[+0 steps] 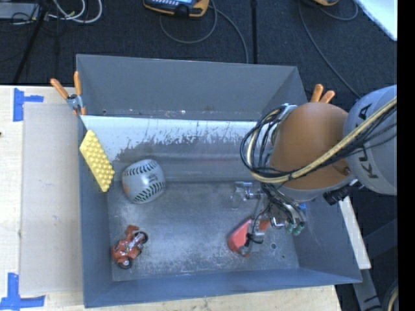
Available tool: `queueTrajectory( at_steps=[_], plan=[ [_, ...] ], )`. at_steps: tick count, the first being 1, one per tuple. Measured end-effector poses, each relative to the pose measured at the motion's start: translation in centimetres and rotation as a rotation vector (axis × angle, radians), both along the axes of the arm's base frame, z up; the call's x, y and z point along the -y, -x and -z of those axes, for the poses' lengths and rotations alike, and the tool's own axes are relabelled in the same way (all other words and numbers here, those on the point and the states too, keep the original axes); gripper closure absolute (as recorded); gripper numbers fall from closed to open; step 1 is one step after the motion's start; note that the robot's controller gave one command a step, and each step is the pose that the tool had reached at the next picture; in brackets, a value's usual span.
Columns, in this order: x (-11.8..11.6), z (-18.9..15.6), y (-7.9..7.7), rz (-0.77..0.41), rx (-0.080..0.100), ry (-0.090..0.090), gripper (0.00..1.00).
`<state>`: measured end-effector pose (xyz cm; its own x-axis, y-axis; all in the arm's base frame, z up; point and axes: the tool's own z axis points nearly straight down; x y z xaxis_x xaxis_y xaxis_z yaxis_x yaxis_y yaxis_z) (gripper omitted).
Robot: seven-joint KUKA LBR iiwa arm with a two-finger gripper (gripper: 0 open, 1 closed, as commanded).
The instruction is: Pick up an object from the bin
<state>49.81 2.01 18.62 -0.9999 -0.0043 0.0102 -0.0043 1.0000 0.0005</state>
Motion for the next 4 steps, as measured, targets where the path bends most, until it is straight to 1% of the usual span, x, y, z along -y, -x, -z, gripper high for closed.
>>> queueTrajectory(
  at_steps=[1, 2, 3, 4],
  plan=[
    [0.0, -0.4, -0.2, 0.0, 0.008, 0.0, 0.0],
    [1.4, 2.3, -0.1, -0.074, 0.013, -0.001, 0.0],
    [3.4, 8.8, -1.2, -0.331, 0.01, -0.002, 0.0],
    [4.5, 11.7, -1.1, -0.067, 0.01, -0.002, 1.0]
  ],
)
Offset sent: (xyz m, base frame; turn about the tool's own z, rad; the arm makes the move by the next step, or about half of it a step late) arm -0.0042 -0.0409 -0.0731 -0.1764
